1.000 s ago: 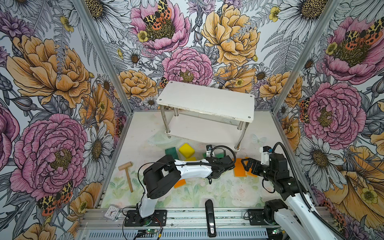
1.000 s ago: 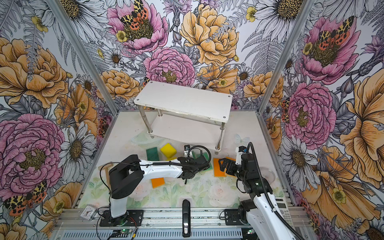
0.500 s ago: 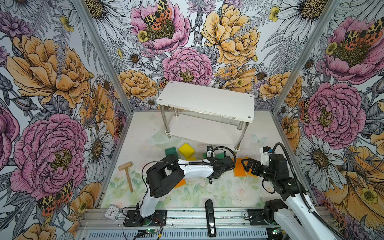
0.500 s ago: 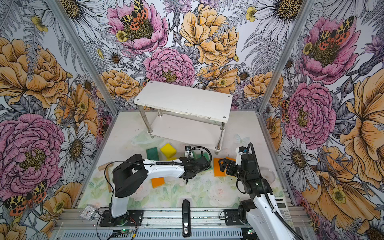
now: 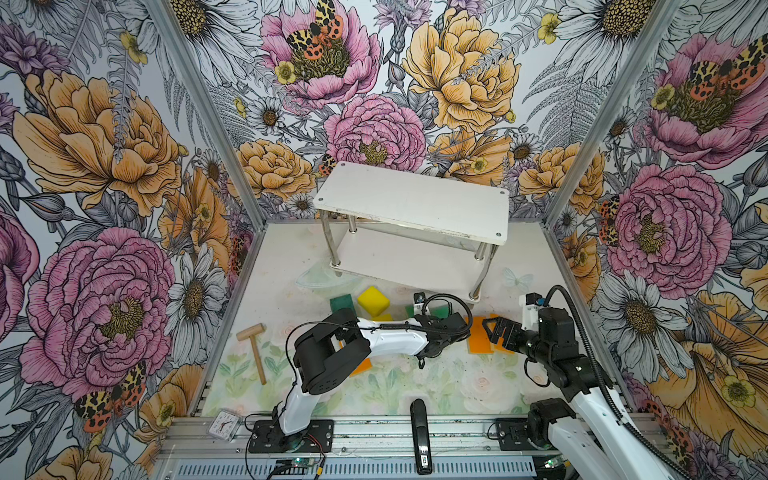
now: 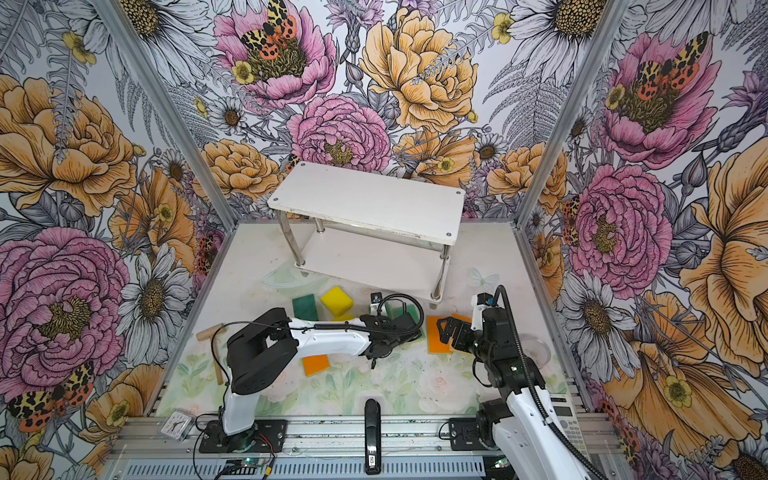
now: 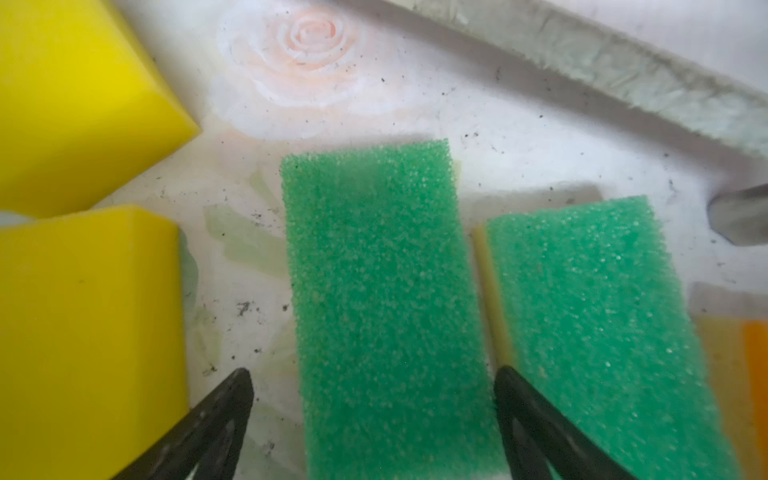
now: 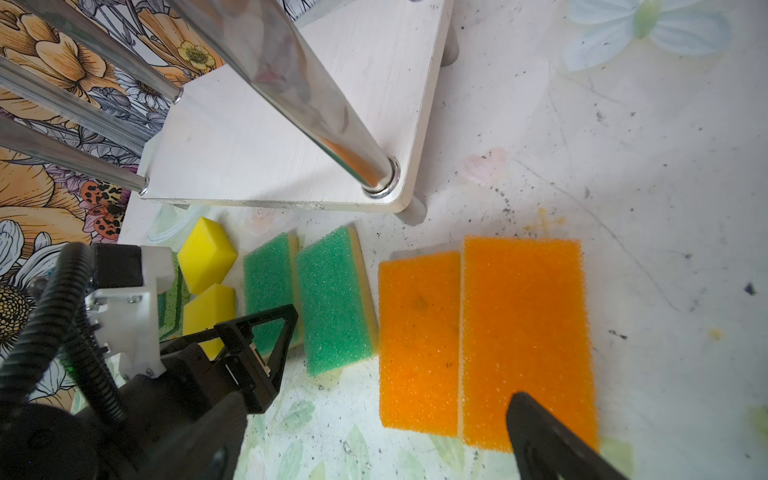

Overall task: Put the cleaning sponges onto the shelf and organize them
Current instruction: 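Lower the left gripper around the bright green sponge, aligning its fingers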

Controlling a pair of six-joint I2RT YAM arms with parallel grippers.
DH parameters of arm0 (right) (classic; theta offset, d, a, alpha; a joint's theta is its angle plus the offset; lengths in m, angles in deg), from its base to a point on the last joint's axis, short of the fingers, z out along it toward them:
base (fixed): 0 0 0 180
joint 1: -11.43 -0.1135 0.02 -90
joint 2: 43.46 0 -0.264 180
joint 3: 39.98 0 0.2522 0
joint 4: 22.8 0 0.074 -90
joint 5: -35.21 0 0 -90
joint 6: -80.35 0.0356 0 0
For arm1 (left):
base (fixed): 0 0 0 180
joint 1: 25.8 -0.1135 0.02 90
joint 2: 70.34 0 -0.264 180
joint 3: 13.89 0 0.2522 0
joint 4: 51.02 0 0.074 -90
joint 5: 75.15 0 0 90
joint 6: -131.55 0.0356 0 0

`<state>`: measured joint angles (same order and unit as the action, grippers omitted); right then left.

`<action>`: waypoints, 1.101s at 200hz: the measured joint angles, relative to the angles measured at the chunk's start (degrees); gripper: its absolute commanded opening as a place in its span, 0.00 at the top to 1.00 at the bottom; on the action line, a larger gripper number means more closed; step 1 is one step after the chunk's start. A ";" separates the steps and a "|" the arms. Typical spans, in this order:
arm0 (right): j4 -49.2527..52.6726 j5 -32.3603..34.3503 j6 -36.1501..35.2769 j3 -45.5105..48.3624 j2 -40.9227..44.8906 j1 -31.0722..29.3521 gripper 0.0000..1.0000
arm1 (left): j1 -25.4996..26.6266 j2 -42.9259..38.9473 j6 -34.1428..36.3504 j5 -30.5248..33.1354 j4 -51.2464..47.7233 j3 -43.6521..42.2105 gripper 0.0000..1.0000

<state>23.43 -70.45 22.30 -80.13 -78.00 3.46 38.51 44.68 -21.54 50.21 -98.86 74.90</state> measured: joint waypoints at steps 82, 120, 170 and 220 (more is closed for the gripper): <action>0.00 -0.02 0.04 0.00 0.00 0.00 0.00 | 0.00 0.00 0.00 -0.04 -0.02 0.00 0.13; 0.00 -0.02 0.04 0.00 -0.02 0.00 0.00 | 0.00 -0.07 -0.13 -0.02 0.07 -0.90 0.12; 0.00 0.00 0.11 0.15 -0.07 0.00 0.00 | 0.00 -0.28 -0.72 -0.02 0.22 -1.53 0.09; -0.04 0.00 0.15 0.74 -0.44 0.00 0.00 | 0.02 -0.28 -0.90 -0.02 -0.07 -1.53 0.08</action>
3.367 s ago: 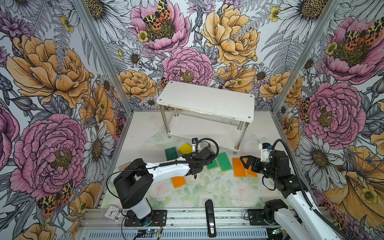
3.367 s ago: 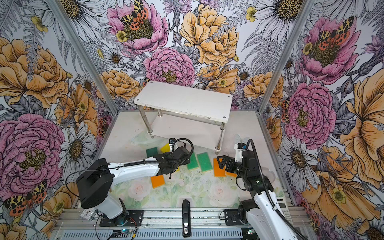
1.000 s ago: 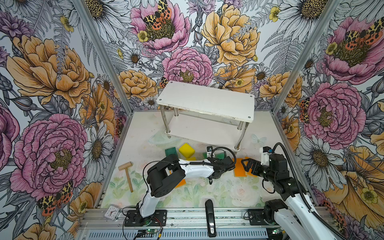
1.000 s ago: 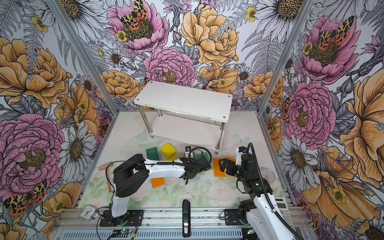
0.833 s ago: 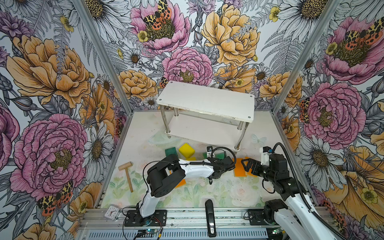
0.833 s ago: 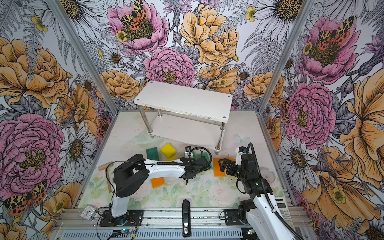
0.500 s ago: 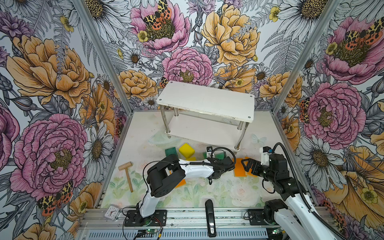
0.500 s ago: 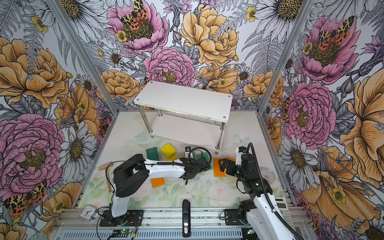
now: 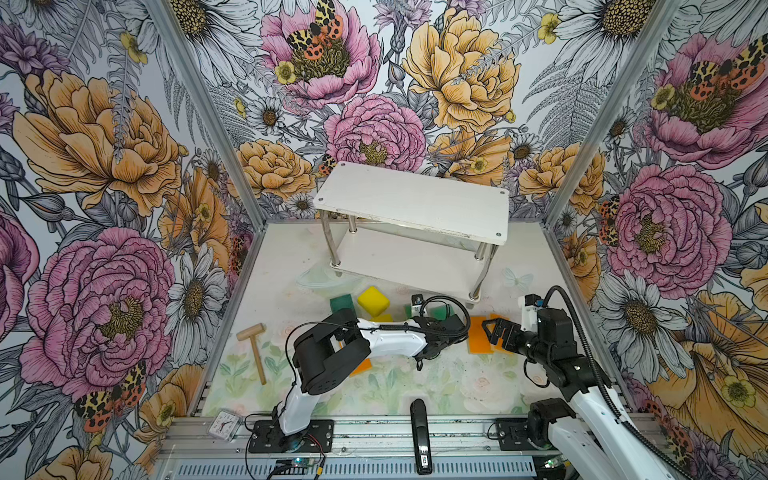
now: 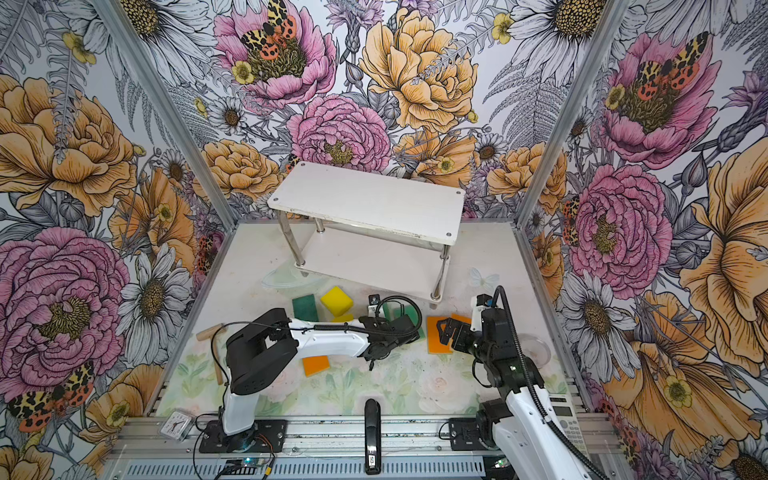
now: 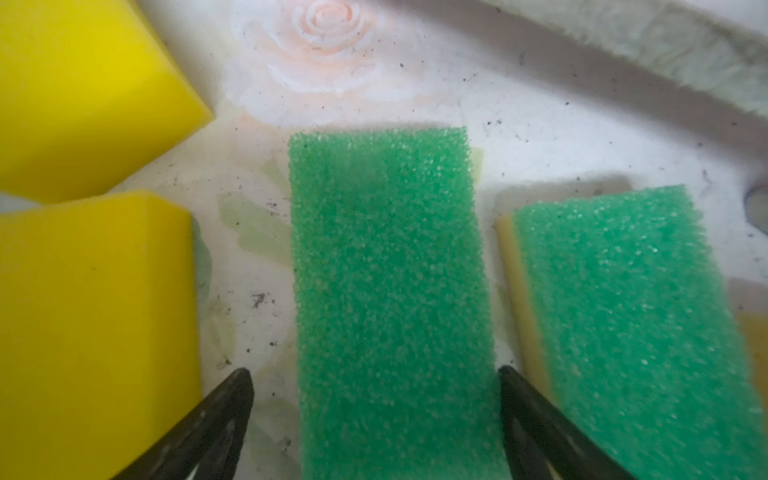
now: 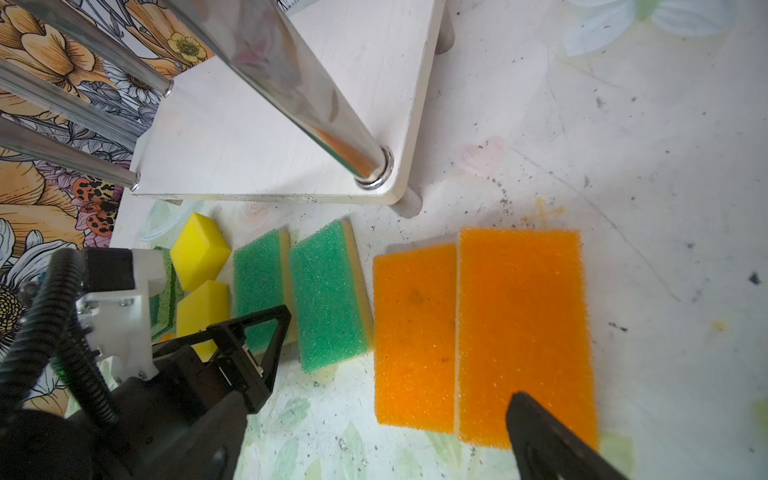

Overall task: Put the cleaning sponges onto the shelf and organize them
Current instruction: 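Lower the left gripper around the bright green sponge, aligning its fingers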

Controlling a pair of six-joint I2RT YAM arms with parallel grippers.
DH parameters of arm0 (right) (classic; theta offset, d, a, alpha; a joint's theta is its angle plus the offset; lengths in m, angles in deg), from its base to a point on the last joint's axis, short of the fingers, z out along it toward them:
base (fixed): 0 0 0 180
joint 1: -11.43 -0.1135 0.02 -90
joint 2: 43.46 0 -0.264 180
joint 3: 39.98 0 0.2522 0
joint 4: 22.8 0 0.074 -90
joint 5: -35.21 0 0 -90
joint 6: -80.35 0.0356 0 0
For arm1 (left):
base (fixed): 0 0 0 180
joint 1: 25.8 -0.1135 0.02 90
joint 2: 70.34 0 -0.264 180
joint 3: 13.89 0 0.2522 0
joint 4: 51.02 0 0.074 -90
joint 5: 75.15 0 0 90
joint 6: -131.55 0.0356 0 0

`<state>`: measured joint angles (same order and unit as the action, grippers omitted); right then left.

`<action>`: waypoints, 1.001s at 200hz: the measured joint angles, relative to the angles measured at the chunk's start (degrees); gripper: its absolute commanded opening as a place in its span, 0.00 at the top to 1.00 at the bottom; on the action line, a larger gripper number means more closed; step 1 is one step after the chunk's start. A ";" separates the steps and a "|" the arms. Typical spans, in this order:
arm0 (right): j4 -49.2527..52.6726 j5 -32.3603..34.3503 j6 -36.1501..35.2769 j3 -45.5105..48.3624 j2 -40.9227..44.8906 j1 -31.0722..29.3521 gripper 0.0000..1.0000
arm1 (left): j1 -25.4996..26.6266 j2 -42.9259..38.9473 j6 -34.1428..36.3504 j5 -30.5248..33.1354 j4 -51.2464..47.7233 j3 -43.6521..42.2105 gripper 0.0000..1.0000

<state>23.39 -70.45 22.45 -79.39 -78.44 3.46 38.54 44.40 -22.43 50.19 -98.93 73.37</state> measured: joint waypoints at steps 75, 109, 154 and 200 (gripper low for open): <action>0.00 0.00 0.00 0.02 0.00 0.00 0.00 | 0.00 0.17 -0.20 0.00 -1.42 0.87 0.08; 0.00 0.00 0.00 0.11 0.00 0.00 0.00 | 0.00 0.50 -0.20 0.00 -1.44 1.20 0.11; 0.00 0.00 0.00 0.13 0.00 0.00 0.00 | 0.00 0.79 -0.22 0.00 -1.42 1.46 0.13; -0.02 0.00 0.00 0.15 0.00 0.00 0.00 | 0.00 0.79 -0.50 0.00 -1.46 1.44 0.10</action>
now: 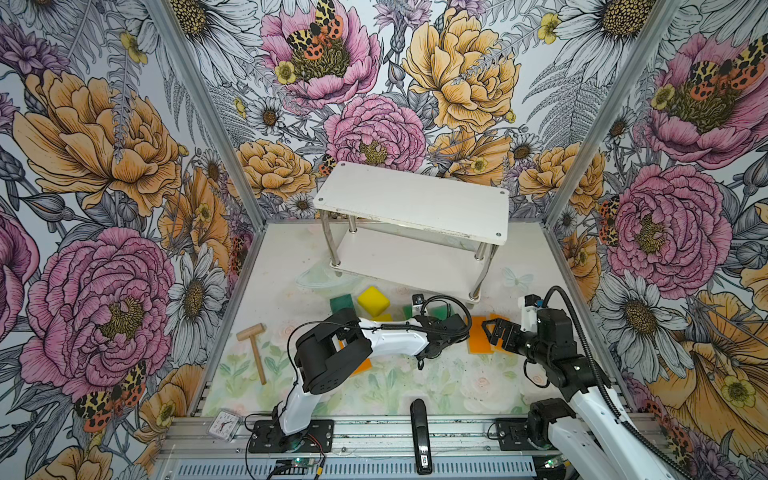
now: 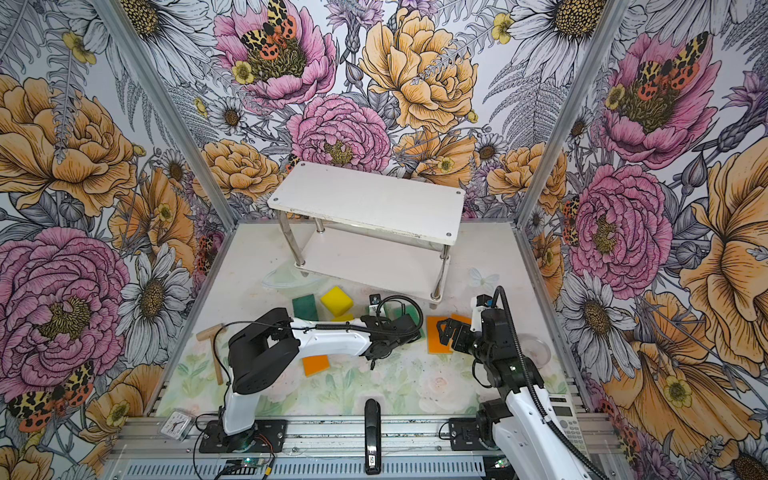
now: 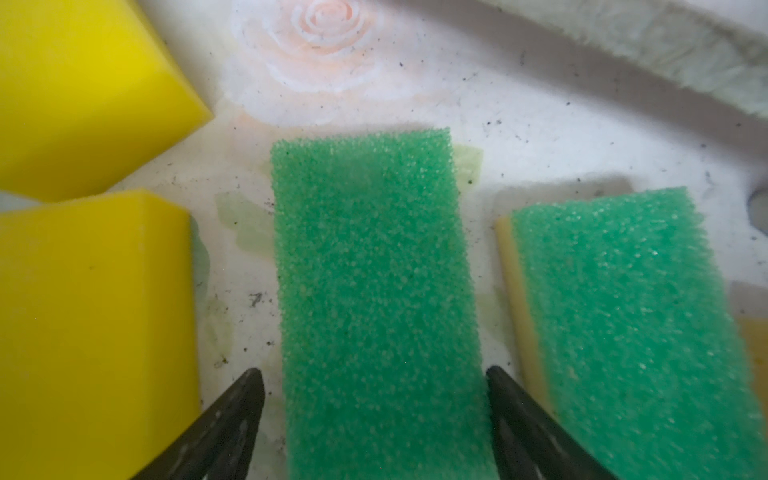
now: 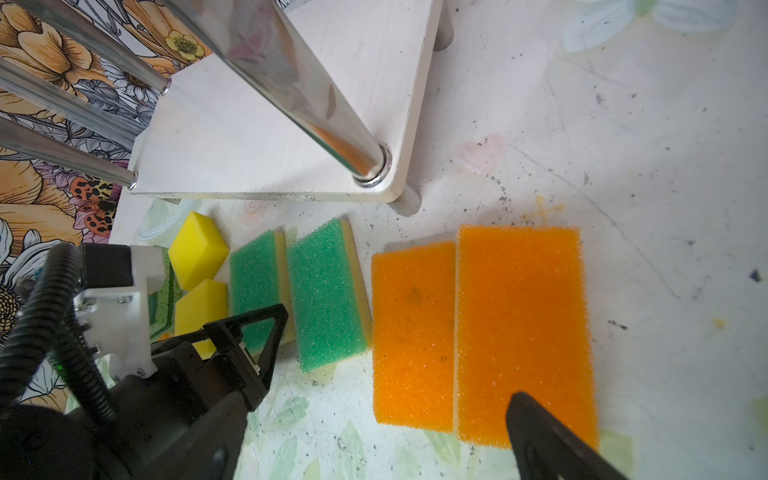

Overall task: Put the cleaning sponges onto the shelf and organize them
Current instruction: 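Lower the left gripper around the bright green sponge, aligning its fingers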

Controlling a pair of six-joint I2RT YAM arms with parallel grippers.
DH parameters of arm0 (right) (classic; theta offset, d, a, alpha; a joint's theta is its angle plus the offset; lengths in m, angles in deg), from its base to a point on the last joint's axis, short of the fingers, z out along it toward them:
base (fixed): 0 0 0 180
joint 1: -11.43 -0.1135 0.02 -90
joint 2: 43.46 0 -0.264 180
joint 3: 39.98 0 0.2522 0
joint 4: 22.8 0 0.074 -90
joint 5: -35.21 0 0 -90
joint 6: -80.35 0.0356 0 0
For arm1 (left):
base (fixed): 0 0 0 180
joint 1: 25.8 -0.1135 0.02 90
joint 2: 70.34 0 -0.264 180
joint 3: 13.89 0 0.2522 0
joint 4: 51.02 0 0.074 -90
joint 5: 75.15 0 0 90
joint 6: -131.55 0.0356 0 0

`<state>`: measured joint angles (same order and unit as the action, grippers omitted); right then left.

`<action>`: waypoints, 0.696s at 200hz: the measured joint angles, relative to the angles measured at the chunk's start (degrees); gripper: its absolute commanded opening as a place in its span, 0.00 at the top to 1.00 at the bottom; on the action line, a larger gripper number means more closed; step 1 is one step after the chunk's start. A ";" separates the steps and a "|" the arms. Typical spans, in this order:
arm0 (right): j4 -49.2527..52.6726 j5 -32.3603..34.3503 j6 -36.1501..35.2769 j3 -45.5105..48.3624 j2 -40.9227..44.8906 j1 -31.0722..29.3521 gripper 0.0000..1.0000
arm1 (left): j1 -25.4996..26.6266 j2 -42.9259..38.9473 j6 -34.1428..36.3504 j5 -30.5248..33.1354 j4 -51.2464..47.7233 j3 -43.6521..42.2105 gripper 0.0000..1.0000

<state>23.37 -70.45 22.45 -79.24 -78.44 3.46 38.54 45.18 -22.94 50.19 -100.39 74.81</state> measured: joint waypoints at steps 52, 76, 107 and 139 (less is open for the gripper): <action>0.00 0.44 0.00 0.24 -0.07 0.00 0.00 | 0.00 0.00 -0.11 0.00 -0.20 -0.04 0.05; -0.02 0.46 0.00 0.28 -0.35 0.00 0.00 | 0.00 0.00 -0.11 0.00 -0.22 -0.02 0.05; -0.04 0.46 0.00 0.46 -0.42 0.00 0.00 | 0.00 0.00 -0.11 0.00 -0.24 -0.02 0.04; -0.02 0.48 0.02 0.70 -0.44 0.00 0.00 | 0.07 -0.02 -0.11 0.00 -0.39 -0.02 0.04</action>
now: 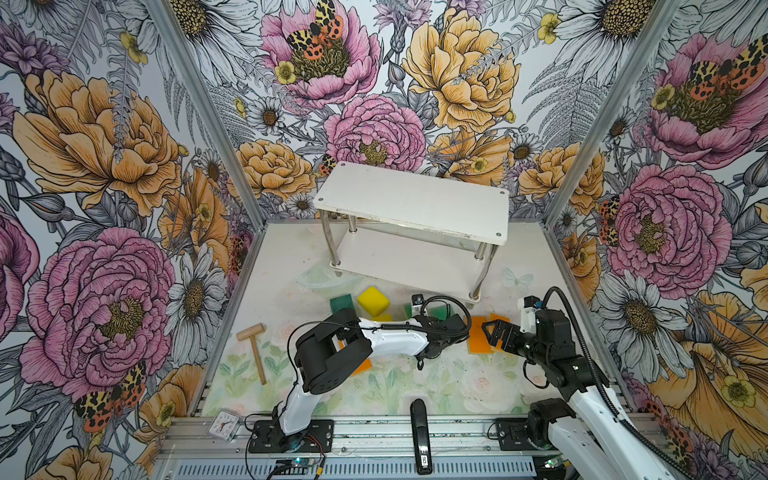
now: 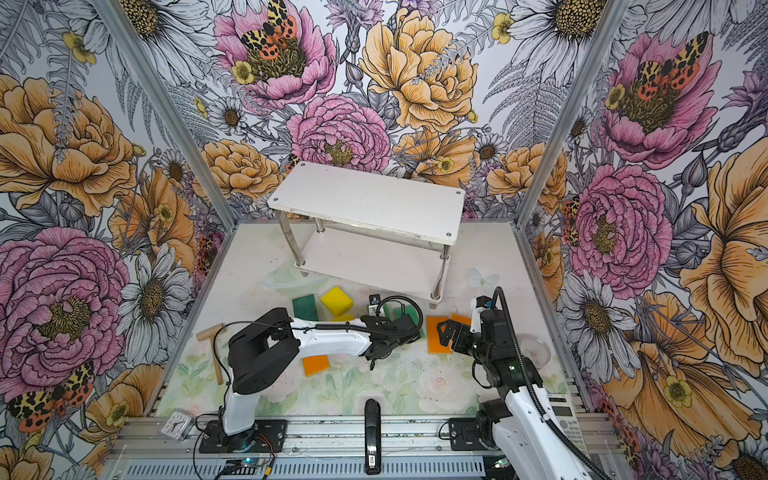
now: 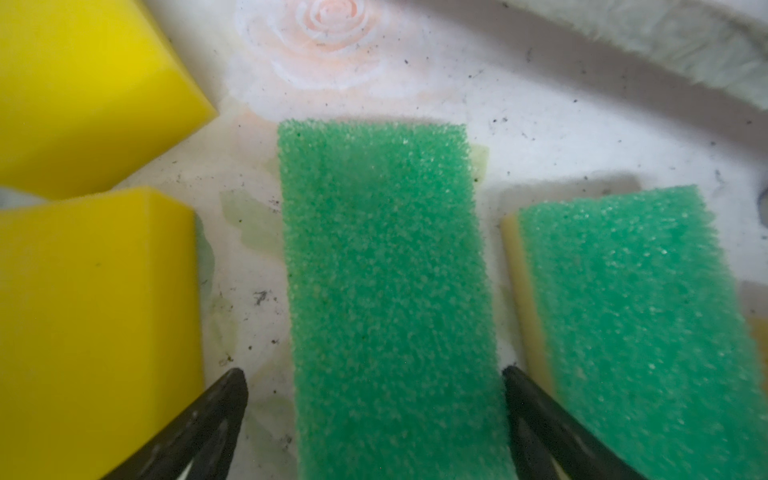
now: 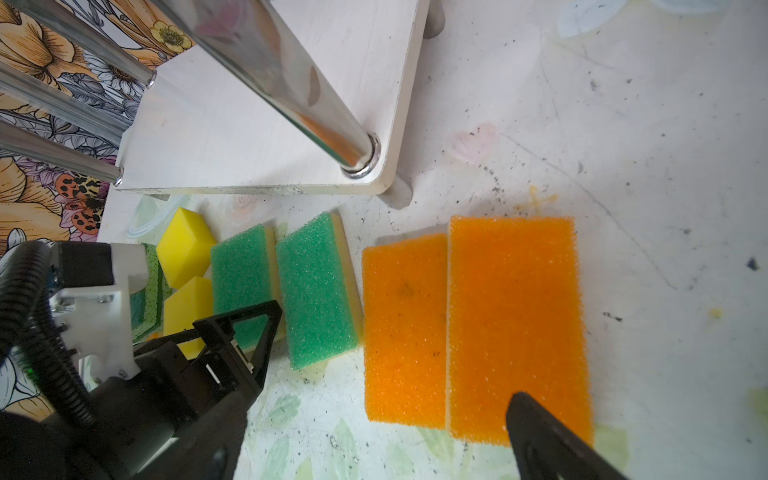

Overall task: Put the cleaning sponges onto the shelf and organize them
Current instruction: 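Lower the left gripper around the bright green sponge, aligning its fingers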

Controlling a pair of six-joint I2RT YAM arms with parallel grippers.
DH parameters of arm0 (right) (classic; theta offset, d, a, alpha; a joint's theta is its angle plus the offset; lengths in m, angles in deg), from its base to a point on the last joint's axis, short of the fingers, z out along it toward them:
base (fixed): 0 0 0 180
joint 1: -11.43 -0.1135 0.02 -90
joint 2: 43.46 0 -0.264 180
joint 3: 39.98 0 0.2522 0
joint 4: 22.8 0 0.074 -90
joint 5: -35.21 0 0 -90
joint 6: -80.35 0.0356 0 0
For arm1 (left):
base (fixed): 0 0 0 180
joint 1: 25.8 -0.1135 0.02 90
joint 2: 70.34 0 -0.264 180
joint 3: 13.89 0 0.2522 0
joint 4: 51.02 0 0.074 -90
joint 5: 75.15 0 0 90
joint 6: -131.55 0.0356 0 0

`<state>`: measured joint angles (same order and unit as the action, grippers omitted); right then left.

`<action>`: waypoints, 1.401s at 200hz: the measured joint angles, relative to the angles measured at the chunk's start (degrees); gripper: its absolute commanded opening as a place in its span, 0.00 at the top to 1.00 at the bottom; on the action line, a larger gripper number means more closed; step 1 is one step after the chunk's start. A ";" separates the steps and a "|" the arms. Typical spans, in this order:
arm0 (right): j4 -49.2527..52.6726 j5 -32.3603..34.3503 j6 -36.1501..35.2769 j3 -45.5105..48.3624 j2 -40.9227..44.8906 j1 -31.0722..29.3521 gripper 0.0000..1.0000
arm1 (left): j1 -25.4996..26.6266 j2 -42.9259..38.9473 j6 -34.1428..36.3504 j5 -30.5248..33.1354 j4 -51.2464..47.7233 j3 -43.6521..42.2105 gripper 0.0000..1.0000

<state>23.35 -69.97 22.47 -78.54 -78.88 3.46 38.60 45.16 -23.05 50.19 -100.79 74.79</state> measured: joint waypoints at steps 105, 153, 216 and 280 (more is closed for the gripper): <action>-0.02 -0.02 -0.02 0.04 0.07 0.00 0.00 | 1.53 -3.02 -1.51 1.14 -0.26 -0.46 0.04; 0.00 -0.02 0.00 0.28 0.11 0.00 0.00 | 1.53 -2.97 -1.53 1.14 -0.26 -0.46 0.08; -0.02 -0.02 0.00 0.55 0.26 0.00 0.00 | 1.53 -0.83 -1.51 1.09 -0.26 -0.37 0.08; 0.00 -0.02 0.00 0.98 0.59 0.00 0.00 | 1.42 0.46 -1.51 1.07 -0.50 0.17 0.09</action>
<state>23.35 -69.99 22.47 -77.55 -78.29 3.46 40.02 45.62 -24.55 51.26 -101.29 74.96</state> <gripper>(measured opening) 0.995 0.917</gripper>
